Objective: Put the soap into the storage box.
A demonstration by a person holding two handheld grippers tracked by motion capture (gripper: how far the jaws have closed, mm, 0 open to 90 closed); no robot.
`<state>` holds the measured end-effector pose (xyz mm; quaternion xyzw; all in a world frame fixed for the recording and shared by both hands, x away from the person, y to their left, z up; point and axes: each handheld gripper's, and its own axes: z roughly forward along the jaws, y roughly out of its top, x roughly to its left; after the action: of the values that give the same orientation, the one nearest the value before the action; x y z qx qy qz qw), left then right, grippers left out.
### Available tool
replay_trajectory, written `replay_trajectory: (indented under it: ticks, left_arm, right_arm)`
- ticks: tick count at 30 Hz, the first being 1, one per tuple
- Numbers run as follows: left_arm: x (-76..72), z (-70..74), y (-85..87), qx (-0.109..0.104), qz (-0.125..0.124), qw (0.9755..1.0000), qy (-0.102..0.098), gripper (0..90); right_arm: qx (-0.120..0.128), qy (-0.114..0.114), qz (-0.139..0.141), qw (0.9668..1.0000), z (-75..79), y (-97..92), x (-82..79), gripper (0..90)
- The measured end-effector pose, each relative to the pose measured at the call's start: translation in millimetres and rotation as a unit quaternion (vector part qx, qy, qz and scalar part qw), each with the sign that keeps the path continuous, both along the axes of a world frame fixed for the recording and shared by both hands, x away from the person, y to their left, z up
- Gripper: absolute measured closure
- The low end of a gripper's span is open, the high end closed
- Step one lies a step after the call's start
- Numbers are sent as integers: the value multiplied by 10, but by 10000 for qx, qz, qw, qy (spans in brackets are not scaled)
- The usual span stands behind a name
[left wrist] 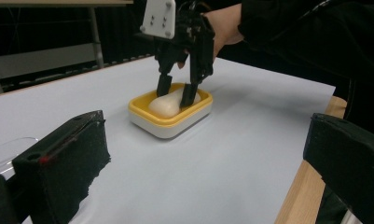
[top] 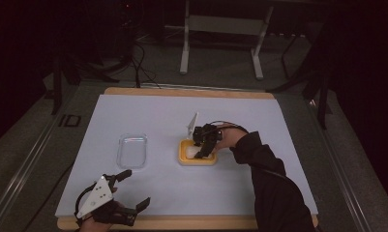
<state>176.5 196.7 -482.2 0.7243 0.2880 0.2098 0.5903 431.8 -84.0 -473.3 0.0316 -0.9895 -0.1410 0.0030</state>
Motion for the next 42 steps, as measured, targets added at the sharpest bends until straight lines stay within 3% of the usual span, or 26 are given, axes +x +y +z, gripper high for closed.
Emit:
replay_trajectory:
  ticks: [5,11,15,17,23,24,25,29,32,37,42]
  left_arm:
    - [-3,1,3,1,10,10000,-6,2]
    - [0,0,4,-1,29,10000,15,2]
    - [1,-1,2,-3,49,10000,26,2]
    - [2,-1,4,-12,60,10000,27,2]
    - [1,-3,5,-14,64,10000,38,2]
    - [-1,-4,3,-4,56,10000,47,2]
    - [-2,-4,3,-4,53,10000,45,2]
    - [-8,-3,7,-5,58,10000,46,2]
    - [-8,-3,9,-12,67,10000,48,2]
    - [-6,-5,2,5,52,10000,46,2]
    - [-5,-5,3,1,59,10000,49,2]
  right_arm:
    - [124,-81,-29,9999,93,-39,-9,431]
    - [321,-151,-384,9986,259,-161,-20,383]
    - [484,-126,-666,9965,291,-226,-24,261]
    - [503,-156,-681,9963,290,-273,-33,147]
    - [547,-365,-1043,9924,290,-349,-31,121]
    - [596,-337,-1159,9909,298,-360,-24,120]
    - [691,-384,-1450,9863,314,-399,-7,125]
    - [863,-566,-1791,9784,315,-480,-8,135]
    - [1003,-614,-1976,9732,317,-556,-38,135]
    - [1021,-758,-2267,9656,300,-693,-116,137]
    - [1188,-719,-2532,9574,288,-824,-169,137]
